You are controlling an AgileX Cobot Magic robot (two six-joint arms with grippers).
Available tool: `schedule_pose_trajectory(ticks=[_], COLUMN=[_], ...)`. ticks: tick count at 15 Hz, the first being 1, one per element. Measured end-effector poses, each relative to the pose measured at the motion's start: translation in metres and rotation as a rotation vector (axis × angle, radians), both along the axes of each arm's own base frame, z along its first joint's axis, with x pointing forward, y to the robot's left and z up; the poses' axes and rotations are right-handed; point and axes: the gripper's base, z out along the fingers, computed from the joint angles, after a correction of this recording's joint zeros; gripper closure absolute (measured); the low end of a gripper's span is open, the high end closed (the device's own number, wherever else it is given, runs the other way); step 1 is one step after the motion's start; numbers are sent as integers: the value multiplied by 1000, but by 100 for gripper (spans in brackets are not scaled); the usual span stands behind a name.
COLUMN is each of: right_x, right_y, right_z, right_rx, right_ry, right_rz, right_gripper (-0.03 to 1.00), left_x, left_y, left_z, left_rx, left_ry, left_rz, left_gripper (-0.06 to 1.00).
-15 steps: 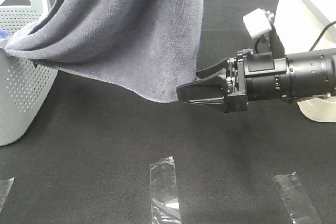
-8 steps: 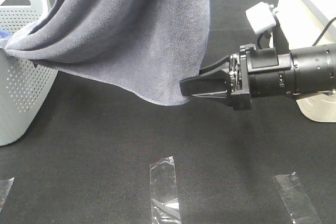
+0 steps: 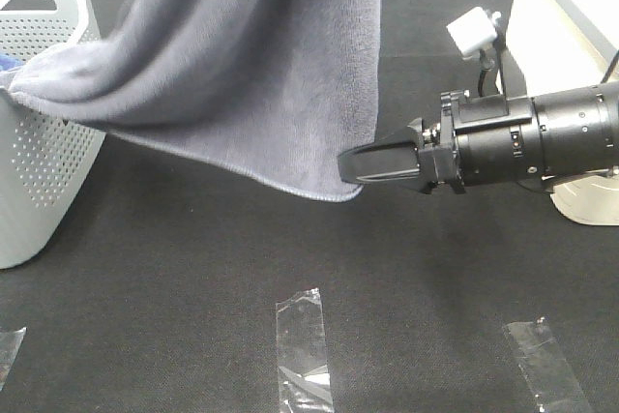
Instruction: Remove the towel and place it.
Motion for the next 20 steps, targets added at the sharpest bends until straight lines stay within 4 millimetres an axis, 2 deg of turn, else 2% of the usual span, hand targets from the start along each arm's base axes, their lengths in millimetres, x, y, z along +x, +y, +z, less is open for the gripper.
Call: schedule_pose_trajectory(ticks=[4, 6, 8, 9, 10, 11, 13, 14, 15, 16, 18, 19, 20], right_x=[11, 24, 41, 51, 75, 75, 96, 105, 116, 124, 142, 154, 157], right_y=[0, -5, -15, -24, -42, -42, -53, -56, -58, -59, -59, -57, -57], right_z=[11, 22, 39, 53, 86, 86, 128, 150, 174, 188, 211, 225, 231], right_rx=[-108, -288, -495, -627, -830, -830, -896, -884, -866, -852, -824, -782, -761], right_ry=[251, 384, 441, 428, 324, 324, 165, 84, -15, -75, -189, -281, -317], right_rz=[-12, -40, -134, -208, -396, -396, -559, -632, -706, -748, -815, -853, -868], right_gripper=[97, 97, 97, 97, 97, 97, 97, 97, 97, 97, 97, 97, 97], left_x=[17, 30, 50, 64, 93, 93, 119, 132, 145, 153, 165, 170, 170], left_y=[16, 24, 27, 27, 25, 25, 14, 8, 2, -1, -6, -5, -3], left_z=[-18, -28, -49, -66, -106, -106, -138, -145, -147, -141, -121, -104, -97], left_rx=[204, 301, 390, 448, 574, 574, 574, 519, 434, 347, 167, 68, 31], left_ry=[86, 101, 150, 177, 214, 214, 203, 147, 73, -12, -218, -381, -435], left_rz=[278, 418, 549, 614, 703, 703, 723, 741, 760, 780, 814, 829, 833], left_gripper=[94, 94, 94, 94, 94, 94, 94, 94, 94, 94, 94, 94, 94])
